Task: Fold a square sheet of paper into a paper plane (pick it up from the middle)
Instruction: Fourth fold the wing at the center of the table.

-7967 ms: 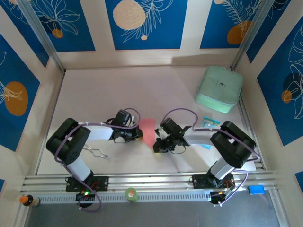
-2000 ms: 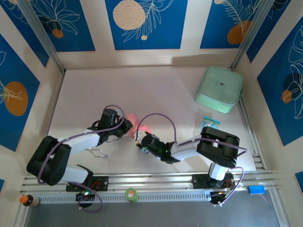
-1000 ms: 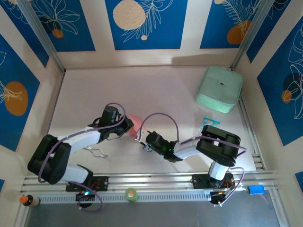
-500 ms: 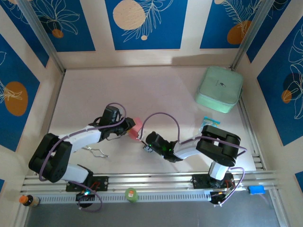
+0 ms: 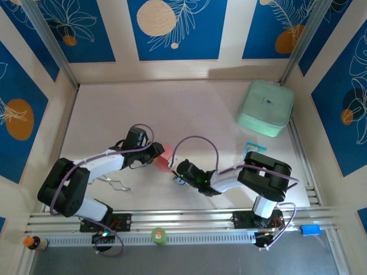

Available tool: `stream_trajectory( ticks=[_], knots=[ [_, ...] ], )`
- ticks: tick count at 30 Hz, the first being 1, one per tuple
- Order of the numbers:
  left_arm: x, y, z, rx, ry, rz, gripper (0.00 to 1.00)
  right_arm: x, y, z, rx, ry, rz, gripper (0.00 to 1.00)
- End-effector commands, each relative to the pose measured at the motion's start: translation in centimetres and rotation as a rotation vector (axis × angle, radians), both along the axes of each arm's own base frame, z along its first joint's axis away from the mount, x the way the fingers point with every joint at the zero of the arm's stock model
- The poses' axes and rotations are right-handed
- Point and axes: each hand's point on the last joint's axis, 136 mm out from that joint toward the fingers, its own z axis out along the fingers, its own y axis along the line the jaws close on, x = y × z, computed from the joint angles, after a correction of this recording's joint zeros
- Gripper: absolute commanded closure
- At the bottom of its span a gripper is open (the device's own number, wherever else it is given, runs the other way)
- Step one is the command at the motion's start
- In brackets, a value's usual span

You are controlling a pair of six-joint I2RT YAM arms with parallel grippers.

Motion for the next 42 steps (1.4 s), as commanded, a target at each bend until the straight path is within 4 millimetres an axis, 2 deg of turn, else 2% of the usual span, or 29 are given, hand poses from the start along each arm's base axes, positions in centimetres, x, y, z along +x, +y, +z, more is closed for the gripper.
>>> stream_trajectory(
  ticks=[1, 8, 15, 21, 26, 35, 42],
  knots=[
    [0.1, -0.2, 0.3, 0.017, 0.001, -0.025, 0.63, 0.4, 0.6, 1.6, 0.084, 0.016, -0.021, 0.89],
    [0.1, 0.0, 0.3, 0.019, 0.005, -0.020, 0.60, 0.5, 0.4, 2.0, 0.117, 0.035, -0.035, 0.89],
    [0.3, -0.1, 0.5, 0.014, -0.002, -0.020, 0.66, 0.2, 0.4, 1.6, 0.105, 0.058, -0.023, 0.88],
    [0.4, -0.1, 0.6, 0.014, -0.002, -0.020, 0.85, 0.0, 0.1, 1.1, 0.087, 0.075, -0.021, 0.85],
    [0.2, 0.0, 0.6, 0.018, 0.003, -0.021, 0.94, -0.2, -0.2, 0.8, 0.063, 0.079, -0.017, 0.84],
    [0.3, 0.0, 0.6, 0.016, 0.005, -0.024, 0.97, -0.2, 0.0, 1.3, 0.056, 0.079, -0.006, 0.82],
    [0.3, -0.1, 0.6, 0.011, 0.003, -0.025, 0.98, -0.2, -0.2, 0.9, 0.047, 0.088, -0.012, 0.82]
  ],
)
